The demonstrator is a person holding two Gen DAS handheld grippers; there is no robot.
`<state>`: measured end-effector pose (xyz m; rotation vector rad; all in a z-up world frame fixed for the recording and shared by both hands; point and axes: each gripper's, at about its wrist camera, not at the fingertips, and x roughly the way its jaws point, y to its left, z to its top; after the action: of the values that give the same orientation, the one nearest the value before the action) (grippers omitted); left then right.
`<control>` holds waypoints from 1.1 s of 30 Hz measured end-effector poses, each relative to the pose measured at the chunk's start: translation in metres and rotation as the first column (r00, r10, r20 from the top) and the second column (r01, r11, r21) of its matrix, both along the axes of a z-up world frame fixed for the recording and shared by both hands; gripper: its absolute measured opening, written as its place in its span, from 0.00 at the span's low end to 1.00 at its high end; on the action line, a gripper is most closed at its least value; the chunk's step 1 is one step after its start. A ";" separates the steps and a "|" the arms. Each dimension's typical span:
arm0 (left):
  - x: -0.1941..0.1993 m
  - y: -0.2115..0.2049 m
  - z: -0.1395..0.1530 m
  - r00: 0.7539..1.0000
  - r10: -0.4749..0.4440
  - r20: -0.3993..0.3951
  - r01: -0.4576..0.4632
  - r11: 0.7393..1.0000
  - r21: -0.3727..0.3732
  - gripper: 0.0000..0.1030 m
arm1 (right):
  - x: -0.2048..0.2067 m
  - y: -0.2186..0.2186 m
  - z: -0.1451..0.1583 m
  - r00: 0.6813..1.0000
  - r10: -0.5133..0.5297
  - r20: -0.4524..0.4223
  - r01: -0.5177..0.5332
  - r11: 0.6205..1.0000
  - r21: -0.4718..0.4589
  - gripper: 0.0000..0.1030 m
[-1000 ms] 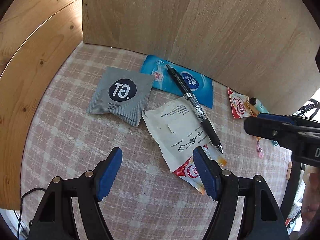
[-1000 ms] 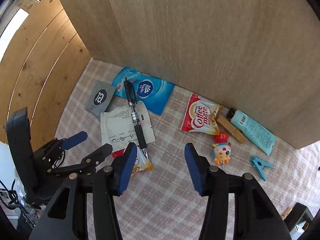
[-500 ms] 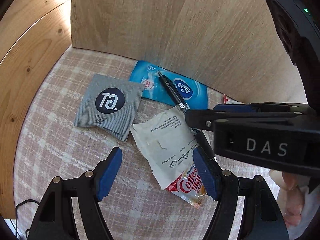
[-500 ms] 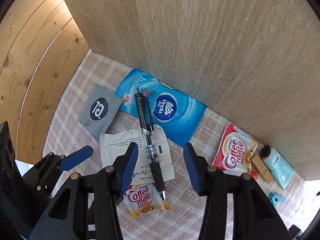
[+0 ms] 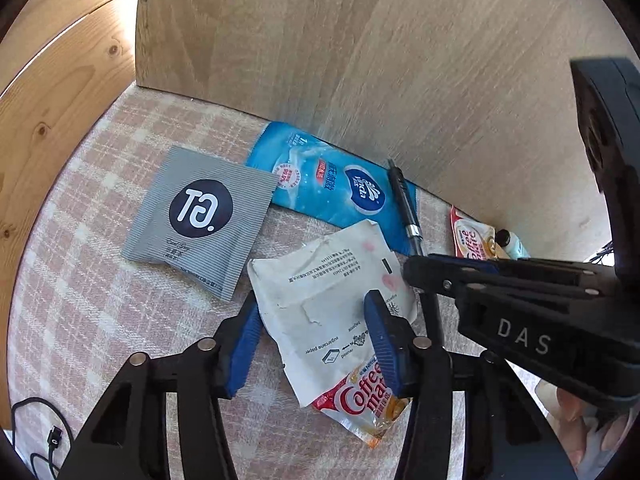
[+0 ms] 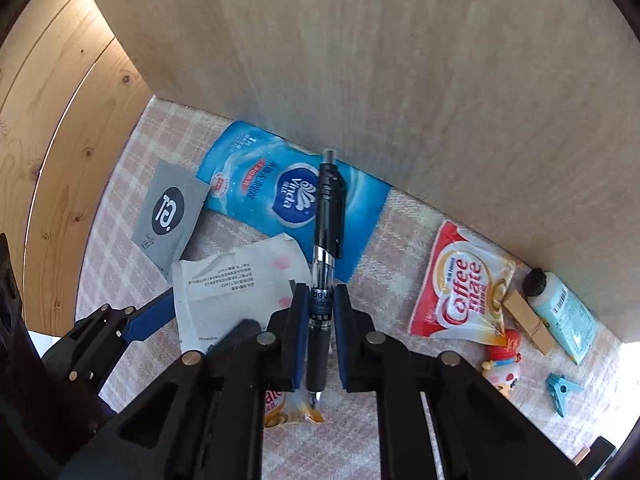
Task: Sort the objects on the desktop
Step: 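Grasp the white paper packet with left tool while right tool grasps the black pen, then carry packet and pen to the black tray and open both tools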
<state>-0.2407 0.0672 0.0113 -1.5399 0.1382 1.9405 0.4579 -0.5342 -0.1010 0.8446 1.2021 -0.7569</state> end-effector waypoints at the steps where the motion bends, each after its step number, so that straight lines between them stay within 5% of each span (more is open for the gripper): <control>1: 0.000 0.002 0.000 1.000 -0.004 0.010 0.004 1.000 0.008 0.38 | -0.006 -0.001 0.000 1.000 -0.012 0.001 0.012 1.000 0.002 0.12; 6: 0.007 0.009 0.010 1.000 -0.007 -0.026 0.008 1.000 0.023 0.18 | -0.033 0.003 0.004 0.999 -0.035 0.009 0.035 0.999 0.002 0.11; 9: 0.012 0.012 0.019 0.999 -0.003 -0.034 0.004 0.999 0.040 0.15 | -0.046 0.007 0.008 0.998 -0.054 0.020 0.054 0.999 0.001 0.11; 23: 0.026 -0.013 0.080 0.991 -0.088 -0.105 0.100 0.989 0.113 0.14 | -0.097 0.034 0.062 0.984 -0.144 0.108 0.148 0.988 -0.032 0.11; 33: 0.117 0.017 0.128 0.941 -0.302 -0.152 0.324 0.934 0.153 0.14 | -0.233 0.090 0.124 0.927 -0.331 0.179 0.347 0.935 -0.068 0.11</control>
<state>-0.1232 0.0837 0.1394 -1.1987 0.2454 1.7433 0.2245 -0.4442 0.0233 1.0273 0.8726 -0.9985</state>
